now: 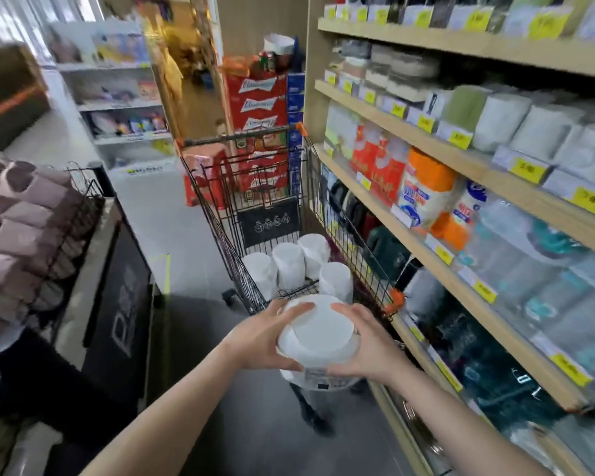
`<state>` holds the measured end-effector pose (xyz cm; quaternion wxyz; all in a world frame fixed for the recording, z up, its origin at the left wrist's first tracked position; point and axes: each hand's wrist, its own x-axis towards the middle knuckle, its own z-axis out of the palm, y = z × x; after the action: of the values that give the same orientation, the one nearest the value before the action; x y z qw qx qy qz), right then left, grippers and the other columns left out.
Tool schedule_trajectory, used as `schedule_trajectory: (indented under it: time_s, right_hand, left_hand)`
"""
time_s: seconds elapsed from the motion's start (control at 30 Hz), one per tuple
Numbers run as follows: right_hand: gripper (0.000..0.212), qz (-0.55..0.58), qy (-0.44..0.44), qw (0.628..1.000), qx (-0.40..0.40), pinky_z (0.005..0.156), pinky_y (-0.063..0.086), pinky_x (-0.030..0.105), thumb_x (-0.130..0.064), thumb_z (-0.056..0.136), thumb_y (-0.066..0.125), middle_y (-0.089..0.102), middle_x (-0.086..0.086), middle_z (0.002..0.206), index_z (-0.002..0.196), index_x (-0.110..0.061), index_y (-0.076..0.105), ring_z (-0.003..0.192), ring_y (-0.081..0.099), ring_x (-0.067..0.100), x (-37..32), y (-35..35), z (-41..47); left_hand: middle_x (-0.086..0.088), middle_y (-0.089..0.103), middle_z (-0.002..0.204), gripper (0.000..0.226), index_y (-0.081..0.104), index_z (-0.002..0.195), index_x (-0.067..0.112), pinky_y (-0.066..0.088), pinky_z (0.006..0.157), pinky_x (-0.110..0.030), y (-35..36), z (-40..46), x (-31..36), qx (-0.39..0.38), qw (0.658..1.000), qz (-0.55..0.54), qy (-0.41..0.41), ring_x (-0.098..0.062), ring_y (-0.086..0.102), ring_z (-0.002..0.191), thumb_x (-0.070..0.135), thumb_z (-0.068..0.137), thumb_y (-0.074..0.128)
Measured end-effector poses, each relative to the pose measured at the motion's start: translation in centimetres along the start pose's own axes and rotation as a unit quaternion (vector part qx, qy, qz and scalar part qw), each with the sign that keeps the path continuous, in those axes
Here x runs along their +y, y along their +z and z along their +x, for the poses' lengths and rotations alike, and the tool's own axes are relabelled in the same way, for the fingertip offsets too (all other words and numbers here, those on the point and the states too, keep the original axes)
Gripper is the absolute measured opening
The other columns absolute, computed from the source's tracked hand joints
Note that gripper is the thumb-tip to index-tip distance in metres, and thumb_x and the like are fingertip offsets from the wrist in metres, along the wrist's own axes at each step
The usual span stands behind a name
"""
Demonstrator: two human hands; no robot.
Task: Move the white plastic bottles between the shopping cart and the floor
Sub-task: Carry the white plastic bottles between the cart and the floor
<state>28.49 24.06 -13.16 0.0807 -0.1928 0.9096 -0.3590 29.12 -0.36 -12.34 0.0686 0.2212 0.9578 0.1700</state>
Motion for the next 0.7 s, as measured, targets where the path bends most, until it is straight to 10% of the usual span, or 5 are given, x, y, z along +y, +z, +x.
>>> schedule_trajectory:
  time_s: [0.7]
  right_hand:
    - [0.098,0.017,0.209,0.972,0.108,0.104,0.039,0.038,-0.049,0.052,0.081,0.024,-0.012,0.138,0.134,-0.046,0.028,0.124,0.032,0.010,2.6,6.2,25.2]
  left_hand:
    - [-0.006,0.015,0.150,0.109,-0.011,0.144,0.046,0.039,0.105,-0.038,-4.0,25.0,-23.7,-0.178,0.971,0.023,0.157,-0.030,0.042,0.127,0.063,0.070,0.068]
